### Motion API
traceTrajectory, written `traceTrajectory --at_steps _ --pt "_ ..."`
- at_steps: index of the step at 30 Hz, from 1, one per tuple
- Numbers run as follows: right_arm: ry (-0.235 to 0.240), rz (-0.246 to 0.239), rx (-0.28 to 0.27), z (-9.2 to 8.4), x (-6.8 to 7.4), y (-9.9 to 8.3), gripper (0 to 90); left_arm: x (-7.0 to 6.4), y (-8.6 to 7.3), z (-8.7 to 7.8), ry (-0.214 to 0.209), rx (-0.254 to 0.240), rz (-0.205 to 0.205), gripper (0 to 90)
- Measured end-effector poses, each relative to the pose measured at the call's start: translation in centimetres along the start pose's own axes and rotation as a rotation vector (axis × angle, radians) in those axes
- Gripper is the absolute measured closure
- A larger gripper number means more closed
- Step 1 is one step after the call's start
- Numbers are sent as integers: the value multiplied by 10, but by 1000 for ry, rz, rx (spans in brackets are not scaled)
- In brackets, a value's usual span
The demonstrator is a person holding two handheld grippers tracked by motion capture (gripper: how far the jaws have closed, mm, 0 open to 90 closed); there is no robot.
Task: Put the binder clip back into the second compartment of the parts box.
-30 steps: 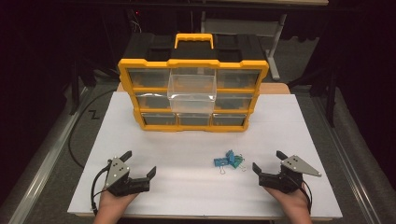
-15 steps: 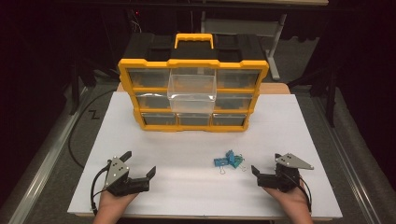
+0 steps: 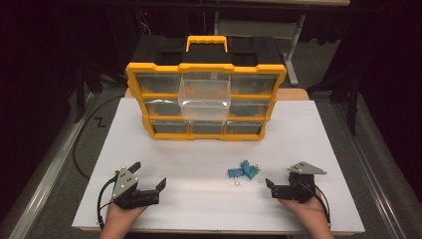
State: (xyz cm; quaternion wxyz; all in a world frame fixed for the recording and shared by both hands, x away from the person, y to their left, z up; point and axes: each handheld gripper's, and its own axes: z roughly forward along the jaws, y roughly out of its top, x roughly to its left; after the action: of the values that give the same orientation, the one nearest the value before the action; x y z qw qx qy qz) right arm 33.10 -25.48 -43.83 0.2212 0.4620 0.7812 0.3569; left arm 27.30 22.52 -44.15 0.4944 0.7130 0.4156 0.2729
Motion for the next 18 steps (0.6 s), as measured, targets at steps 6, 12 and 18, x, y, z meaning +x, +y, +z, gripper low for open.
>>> traceTrajectory --at_steps 6,12,18 --pt "29 -26 72 5 5 2 9 1 1 -2 -1 -9 2 2" --pt "59 -30 116 2 2 5 10 -4 1 -1 1 -3 45 2" --pt "122 -41 158 -1 -6 9 3 -4 0 1 2 3 37 2"
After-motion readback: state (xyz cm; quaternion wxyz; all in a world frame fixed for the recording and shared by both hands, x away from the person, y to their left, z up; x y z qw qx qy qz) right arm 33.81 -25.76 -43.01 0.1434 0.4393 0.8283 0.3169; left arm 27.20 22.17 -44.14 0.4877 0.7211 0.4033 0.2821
